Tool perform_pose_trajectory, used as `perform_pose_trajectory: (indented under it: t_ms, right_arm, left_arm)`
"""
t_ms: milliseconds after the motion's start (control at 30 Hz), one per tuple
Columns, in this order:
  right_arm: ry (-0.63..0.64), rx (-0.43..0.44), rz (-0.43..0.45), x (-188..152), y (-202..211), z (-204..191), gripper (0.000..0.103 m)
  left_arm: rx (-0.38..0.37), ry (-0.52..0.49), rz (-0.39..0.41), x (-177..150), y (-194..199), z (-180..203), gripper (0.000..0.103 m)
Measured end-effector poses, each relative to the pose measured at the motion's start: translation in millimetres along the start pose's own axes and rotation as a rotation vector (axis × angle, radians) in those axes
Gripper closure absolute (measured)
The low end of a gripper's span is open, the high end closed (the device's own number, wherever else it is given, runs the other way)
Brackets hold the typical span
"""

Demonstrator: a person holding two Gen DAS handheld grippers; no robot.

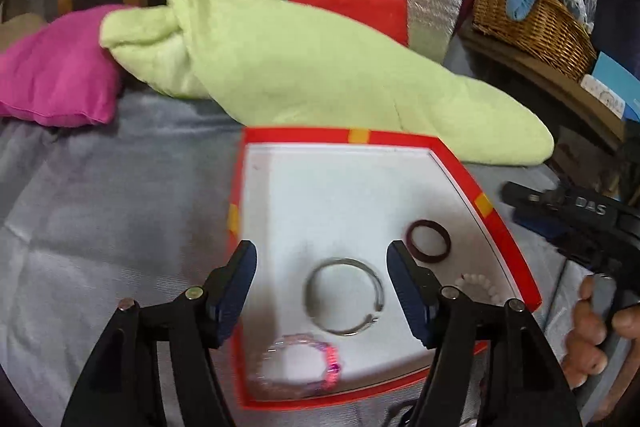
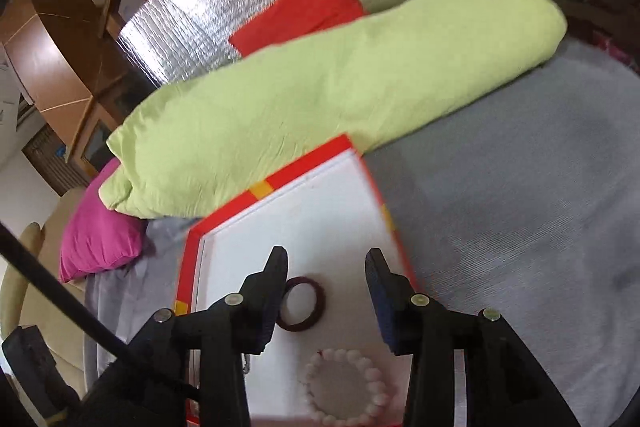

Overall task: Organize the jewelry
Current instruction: 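Carry the silver bangle and dark red ring into the box and release both, then withdraw both grippers from the box toward the remaining bracelets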

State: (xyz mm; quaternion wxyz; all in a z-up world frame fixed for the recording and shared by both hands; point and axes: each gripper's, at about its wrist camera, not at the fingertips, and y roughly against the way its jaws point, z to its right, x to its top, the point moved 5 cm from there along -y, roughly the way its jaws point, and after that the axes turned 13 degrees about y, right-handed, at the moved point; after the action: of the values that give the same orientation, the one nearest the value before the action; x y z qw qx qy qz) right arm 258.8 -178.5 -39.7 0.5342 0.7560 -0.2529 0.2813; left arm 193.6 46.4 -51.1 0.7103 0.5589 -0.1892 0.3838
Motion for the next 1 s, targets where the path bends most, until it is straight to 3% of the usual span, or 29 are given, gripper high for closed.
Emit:
perform_pose_trajectory:
  t_ms: [333,567,1000]
  right_arm:
    - [0.040,-0.099,0.010,-6.3,48.4,31.3,0.059]
    - [0.037,-0.103,-0.010,-22.8,73.6,44.1,0.059]
    - [0.150,-0.033,-0.191,-96.6,102.7,29.6,0.059]
  left_arm:
    - [0.064,-0.022,0.051,-8.1,39.5,-26.7,0.032]
    - [0.061,-0.056,0.046,-24.7,58.2,-26.4,0.031]
    - [0.100,-0.162,-0.026,-73.0,83.1,-41.7,0.031]
